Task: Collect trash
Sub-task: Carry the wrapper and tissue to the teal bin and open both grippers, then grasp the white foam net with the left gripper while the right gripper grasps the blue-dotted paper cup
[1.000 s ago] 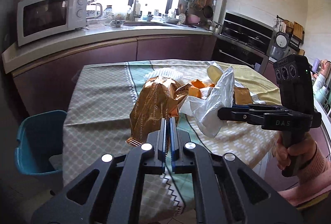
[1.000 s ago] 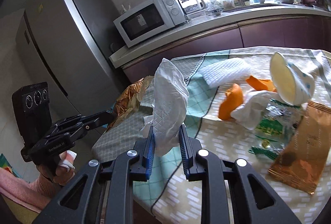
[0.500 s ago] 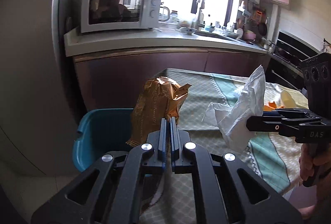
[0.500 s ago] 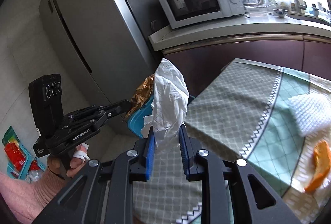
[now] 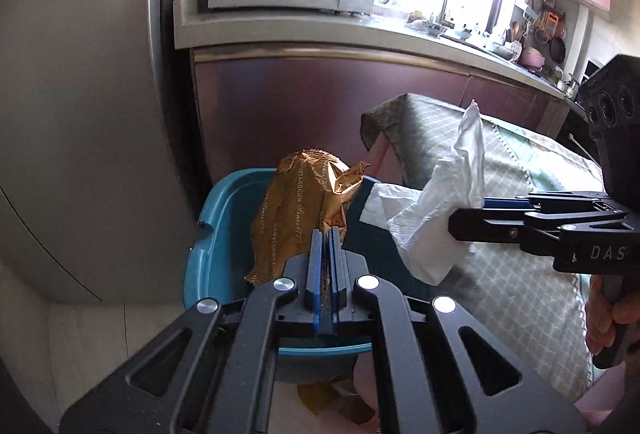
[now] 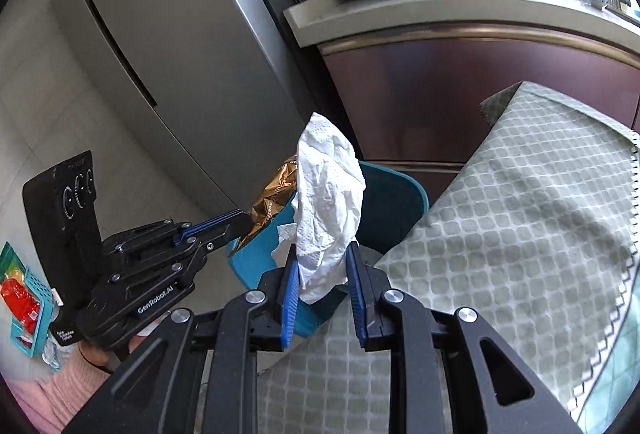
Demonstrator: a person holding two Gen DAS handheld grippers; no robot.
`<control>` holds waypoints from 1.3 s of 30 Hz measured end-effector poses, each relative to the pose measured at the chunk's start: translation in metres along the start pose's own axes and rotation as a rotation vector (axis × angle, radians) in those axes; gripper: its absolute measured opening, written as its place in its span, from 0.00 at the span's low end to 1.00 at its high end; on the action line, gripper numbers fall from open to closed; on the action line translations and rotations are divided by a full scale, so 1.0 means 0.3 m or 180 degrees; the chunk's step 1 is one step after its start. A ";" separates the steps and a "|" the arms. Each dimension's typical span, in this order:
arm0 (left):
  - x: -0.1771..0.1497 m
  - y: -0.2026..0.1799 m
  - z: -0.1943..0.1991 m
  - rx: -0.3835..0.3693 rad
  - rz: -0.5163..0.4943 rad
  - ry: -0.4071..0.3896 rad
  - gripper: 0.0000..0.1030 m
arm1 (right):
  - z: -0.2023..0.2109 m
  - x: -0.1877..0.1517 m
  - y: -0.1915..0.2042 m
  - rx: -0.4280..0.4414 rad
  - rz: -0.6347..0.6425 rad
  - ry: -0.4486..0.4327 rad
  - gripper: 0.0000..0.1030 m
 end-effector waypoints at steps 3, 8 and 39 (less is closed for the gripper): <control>-0.006 0.011 -0.050 0.0012 0.0032 0.0077 0.04 | -0.062 0.003 -0.007 -0.0061 0.0012 0.0133 0.23; -0.023 0.026 -0.110 0.0075 0.0053 0.0168 0.05 | -0.133 0.012 -0.032 -0.0110 -0.0076 0.0230 0.29; -0.018 -0.823 -0.015 -0.1303 -0.0618 0.0165 0.34 | 0.880 -0.372 -0.435 -0.1555 -0.0502 -0.0867 0.47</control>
Point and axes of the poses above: each gripper's, at about its wrist camera, not at the fingertips, and z roughly against the way its jaws point, y to its left, x to its top, the point moved 10 cm from there along -z, roughly the way its jaws point, and after that the axes turned 7 degrees about z, right-handed, at the moved point
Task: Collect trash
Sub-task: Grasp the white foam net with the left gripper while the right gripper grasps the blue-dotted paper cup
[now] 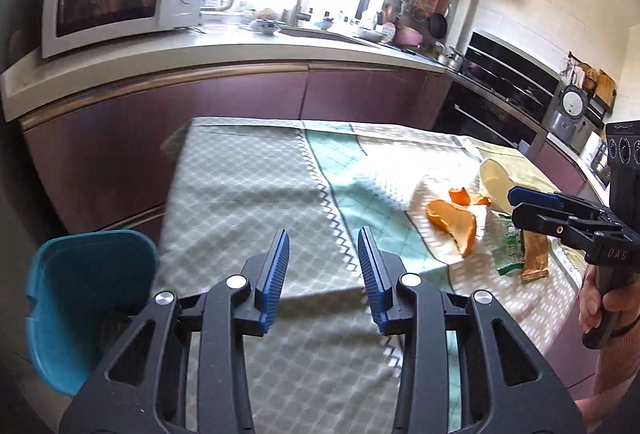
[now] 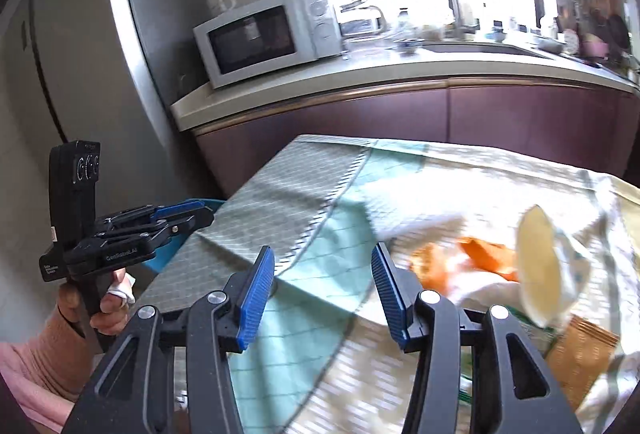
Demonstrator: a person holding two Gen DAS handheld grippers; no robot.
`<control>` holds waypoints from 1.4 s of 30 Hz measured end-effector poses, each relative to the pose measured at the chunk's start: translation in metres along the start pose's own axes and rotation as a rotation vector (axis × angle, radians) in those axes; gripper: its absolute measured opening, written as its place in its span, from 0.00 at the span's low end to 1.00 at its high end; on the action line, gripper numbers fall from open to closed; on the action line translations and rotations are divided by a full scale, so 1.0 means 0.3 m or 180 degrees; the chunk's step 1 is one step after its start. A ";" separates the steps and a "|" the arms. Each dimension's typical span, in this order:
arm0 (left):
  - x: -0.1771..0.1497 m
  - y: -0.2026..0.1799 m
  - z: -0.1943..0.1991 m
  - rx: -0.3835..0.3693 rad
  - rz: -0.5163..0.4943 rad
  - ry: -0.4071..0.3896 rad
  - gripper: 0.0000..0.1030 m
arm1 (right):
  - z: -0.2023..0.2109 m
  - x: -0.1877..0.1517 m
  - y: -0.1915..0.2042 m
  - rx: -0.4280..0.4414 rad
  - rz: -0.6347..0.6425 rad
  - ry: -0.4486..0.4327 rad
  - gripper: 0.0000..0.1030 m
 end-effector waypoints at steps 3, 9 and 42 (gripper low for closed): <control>0.000 -0.098 -0.082 -0.0112 -0.0043 0.0128 0.34 | 0.058 -0.020 -0.138 -0.0246 -0.0118 -0.0055 0.47; 0.011 -0.231 -0.239 -0.0227 -0.0064 0.0352 0.37 | 0.061 -0.067 -0.327 -0.0583 -0.0297 -0.0014 0.47; 0.008 -0.313 -0.600 -0.0309 0.0337 0.0853 0.03 | 0.069 -0.099 -0.505 -0.0922 -0.0319 0.0014 0.07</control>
Point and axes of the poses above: each gripper's, at about its wrist camera, not at the fingertips, and z roughly against the way its jaws point, y to its left, x to its top, the point moved 10 cm from there along -z, roughly the way its jaws point, and after that the axes turned 7 degrees about z, right-handed, at the moved point
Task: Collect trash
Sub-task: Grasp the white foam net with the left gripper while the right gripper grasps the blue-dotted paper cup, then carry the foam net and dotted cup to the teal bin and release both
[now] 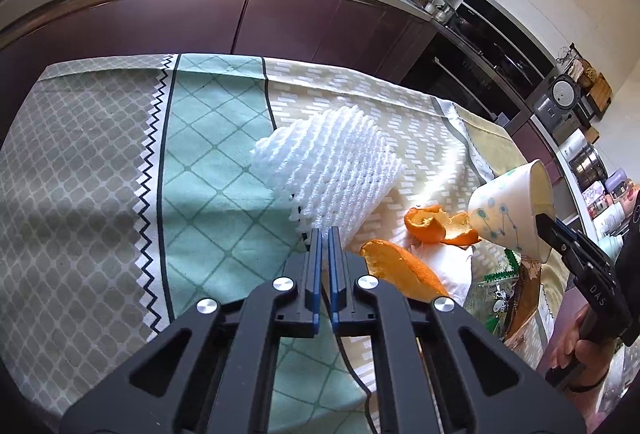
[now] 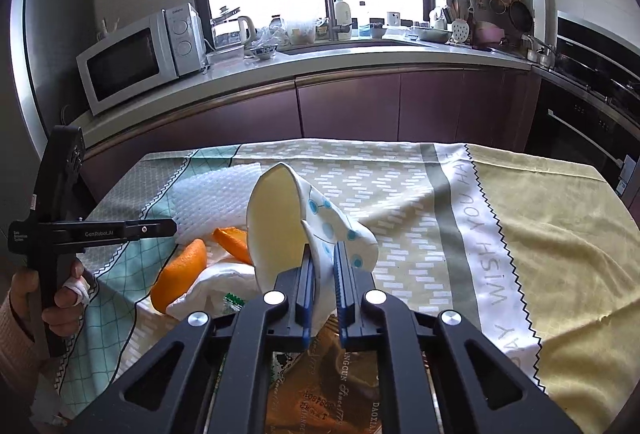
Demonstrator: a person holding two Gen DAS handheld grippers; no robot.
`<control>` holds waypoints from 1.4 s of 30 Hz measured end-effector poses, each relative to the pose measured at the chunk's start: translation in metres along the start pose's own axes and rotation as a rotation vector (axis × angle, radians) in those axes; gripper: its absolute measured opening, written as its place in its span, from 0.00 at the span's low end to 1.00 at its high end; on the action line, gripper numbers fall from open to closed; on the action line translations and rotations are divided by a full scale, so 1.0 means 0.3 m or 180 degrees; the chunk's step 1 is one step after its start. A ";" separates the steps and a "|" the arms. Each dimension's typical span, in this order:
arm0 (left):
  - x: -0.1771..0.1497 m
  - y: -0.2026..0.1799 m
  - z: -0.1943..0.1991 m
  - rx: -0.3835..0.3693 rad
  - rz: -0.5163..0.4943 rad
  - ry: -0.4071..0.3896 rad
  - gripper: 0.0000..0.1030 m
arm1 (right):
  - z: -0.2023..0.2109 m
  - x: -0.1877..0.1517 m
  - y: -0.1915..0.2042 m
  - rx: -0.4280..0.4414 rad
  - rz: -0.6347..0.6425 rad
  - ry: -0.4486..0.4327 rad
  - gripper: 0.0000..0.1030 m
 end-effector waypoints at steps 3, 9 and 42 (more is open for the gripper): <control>-0.001 -0.020 0.028 -0.0028 -0.0066 -0.0065 0.03 | 0.026 0.021 -0.002 0.0048 -0.0035 -0.0090 0.05; -0.001 -0.042 0.077 -0.0114 -0.0102 -0.0114 0.03 | 0.064 0.047 0.005 0.0169 -0.0104 -0.0211 0.03; 0.052 -0.090 0.149 -0.0139 -0.0182 -0.0336 0.02 | 0.104 0.069 0.022 0.0556 -0.0294 -0.0356 0.03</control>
Point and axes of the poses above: each gripper's, at about its wrist camera, not at the fingertips, and z roughly against the way its jaws point, y to its left, x to its top, the point moved 10 cm from there along -z, roughly the way its jaws point, and after that the axes turned 7 degrees about z, right-handed, at the moved point
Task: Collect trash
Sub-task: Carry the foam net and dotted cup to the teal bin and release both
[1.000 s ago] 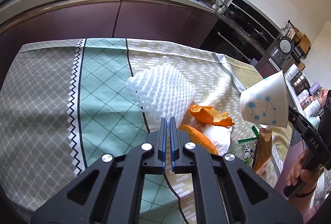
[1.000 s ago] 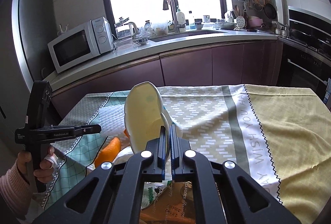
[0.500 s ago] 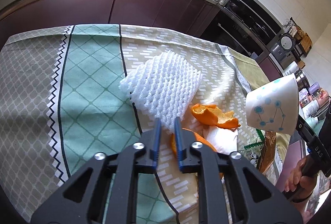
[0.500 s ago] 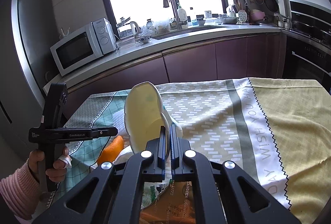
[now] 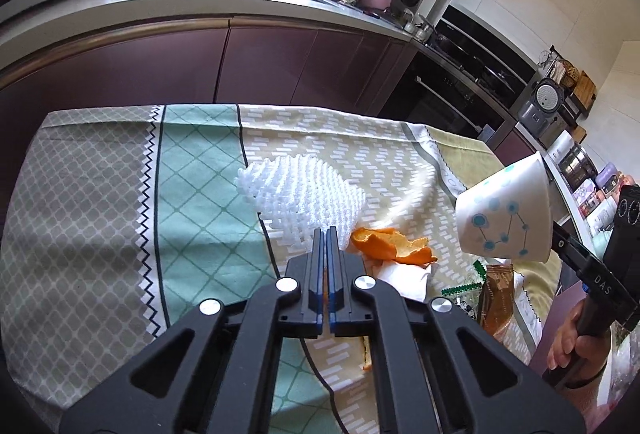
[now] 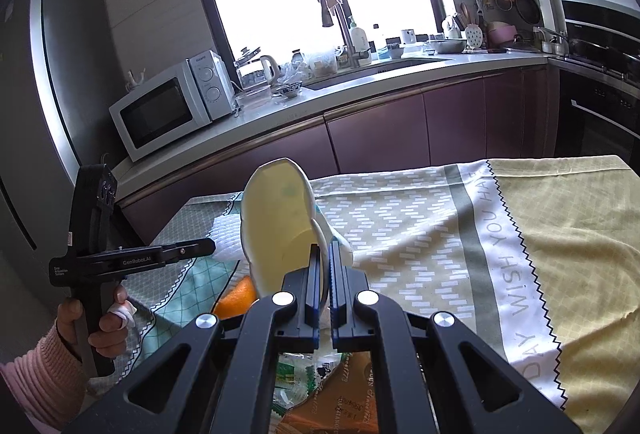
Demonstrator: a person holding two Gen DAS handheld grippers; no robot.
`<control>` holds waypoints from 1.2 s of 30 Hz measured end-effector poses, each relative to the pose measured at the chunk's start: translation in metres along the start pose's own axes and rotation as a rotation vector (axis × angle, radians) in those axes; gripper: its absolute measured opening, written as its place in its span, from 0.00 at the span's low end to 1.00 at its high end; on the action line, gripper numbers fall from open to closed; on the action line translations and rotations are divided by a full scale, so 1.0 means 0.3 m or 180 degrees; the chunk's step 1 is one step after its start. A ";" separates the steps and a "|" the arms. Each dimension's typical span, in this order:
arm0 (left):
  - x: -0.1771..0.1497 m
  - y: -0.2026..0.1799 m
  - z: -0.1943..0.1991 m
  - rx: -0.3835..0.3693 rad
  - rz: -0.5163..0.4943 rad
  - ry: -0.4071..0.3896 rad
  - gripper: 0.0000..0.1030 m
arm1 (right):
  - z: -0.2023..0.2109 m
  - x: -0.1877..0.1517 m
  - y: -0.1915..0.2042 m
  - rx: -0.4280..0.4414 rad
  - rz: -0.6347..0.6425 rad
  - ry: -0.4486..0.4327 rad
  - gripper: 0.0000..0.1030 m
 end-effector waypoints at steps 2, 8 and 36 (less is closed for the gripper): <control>0.009 0.015 0.058 0.0011 0.0012 -0.0092 0.02 | 0.003 0.011 0.030 0.0081 0.0015 -0.0023 0.03; 0.009 0.113 0.263 0.0118 0.0079 -0.0337 0.01 | -0.010 0.035 0.168 0.0406 0.0097 -0.0039 0.03; -0.385 1.043 1.008 0.1268 0.1118 -0.0707 0.01 | -0.471 -0.053 1.307 0.2046 0.0943 0.0837 0.03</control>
Point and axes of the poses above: each gripper's, at about its wrist camera, not at the fingertips, and z roughly against the way its jaws point, y to its left, x to its top, the point moved 10 cm from there along -z, roughly the way its jaws point, and after that the axes turned 7 degrees about z, right-handed, at the moved point
